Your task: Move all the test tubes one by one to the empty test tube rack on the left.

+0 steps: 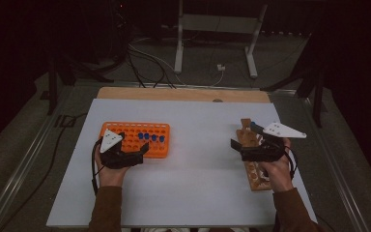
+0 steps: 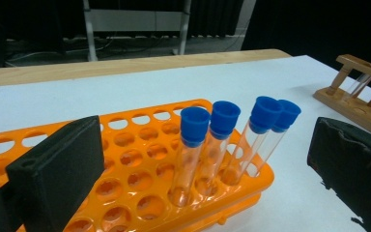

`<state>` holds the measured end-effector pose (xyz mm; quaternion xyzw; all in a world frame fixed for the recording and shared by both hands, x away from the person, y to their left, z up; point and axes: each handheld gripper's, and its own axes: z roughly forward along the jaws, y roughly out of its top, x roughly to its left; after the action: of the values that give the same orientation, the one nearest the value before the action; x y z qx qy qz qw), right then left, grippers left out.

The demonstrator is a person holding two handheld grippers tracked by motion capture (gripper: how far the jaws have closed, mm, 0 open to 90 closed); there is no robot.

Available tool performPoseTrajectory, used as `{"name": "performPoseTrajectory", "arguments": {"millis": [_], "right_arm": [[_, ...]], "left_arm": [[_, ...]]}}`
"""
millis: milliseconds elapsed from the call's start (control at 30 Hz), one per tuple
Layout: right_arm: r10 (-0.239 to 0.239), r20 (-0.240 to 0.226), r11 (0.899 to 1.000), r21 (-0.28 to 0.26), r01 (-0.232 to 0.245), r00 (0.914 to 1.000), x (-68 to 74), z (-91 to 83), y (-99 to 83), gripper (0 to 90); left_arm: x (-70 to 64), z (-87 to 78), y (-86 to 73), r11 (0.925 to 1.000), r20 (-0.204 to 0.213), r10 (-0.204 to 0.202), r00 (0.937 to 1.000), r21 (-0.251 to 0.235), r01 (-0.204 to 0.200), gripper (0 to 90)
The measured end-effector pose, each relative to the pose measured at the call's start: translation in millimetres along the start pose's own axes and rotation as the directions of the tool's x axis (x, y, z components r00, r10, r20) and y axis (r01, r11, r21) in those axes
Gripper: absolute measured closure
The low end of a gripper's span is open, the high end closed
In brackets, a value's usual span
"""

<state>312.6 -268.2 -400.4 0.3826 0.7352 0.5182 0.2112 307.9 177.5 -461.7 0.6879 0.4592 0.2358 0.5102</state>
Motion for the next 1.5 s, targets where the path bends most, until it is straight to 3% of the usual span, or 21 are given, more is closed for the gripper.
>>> {"name": "performPoseTrajectory", "arguments": {"millis": [233, 400, 467, 700, 867, 1033, 1133, 1300, 1500], "right_arm": [[0.021, 0.058, 1.0, 0.009, -0.022, 0.9981, -20.2, 0.1, 0.7, 0.0], [0.015, 0.138, 0.999, 0.03, -0.019, 0.9903, -37.4, 1.3, -0.4, 0.0], [0.033, 0.156, 0.999, 0.032, -0.039, 0.9872, -46.0, 2.3, -1.3, 1.8], [0.043, 0.172, 0.995, 0.084, -0.058, 0.9842, -63.4, 12.2, -8.4, 7.2], [0.061, 0.18, 0.987, 0.135, -0.086, 0.9817, -74.1, 25.1, -14.7, 20.7], [0.045, 0.183, 0.976, 0.204, -0.083, 0.9821, -80.0, 36.9, -22.0, 50.5], [0.039, 0.196, 0.97, 0.228, -0.084, 0.9799, -82.2, 43.2, -24.2, 61.7], [0.039, 0.215, 0.97, 0.228, -0.089, 0.9758, -85.0, 50.4, -24.6, 74.7], [0.046, 0.234, 0.972, 0.215, -0.098, 0.9712, -87.9, 53.7, -25.4, 76.3]], "left_arm": [[-1.3, 1.0, 0.5, 0.9999, -0.002, -0.006, 1.0, -0.008, 0.006, 0.7], [-4.9, 1.4, 2.4, 0.9998, 0.0, -0.003, 1.0, -0.018, 0.003, 0.7], [-6.4, 2.0, 3.1, 0.9998, 0.005, -0.003, 1.0, -0.02, 0.003, 0.7], [-9.0, 4.4, 3.3, 0.9998, 0.018, -0.007, 0.9998, -0.02, 0.008, 0.7], [-9.3, 4.9, 3.5, 0.9998, 0.02, -0.01, 0.9998, -0.018, 0.01, 0.7], [-8.6, 5.9, 3.0, 0.9998, 0.019, -0.015, 0.9997, -0.013, 0.016, 0.7], [-8.5, 5.8, 3.1, 0.9998, 0.018, -0.017, 0.9997, -0.013, 0.017, 0.7], [-8.3, 6.2, 2.9, 0.9998, 0.018, -0.018, 0.9997, -0.011, 0.019, 0.7], [-8.3, 7.1, 2.4, 0.9998, 0.017, -0.019, 0.9997, -0.008, 0.019, 0.8]]}}
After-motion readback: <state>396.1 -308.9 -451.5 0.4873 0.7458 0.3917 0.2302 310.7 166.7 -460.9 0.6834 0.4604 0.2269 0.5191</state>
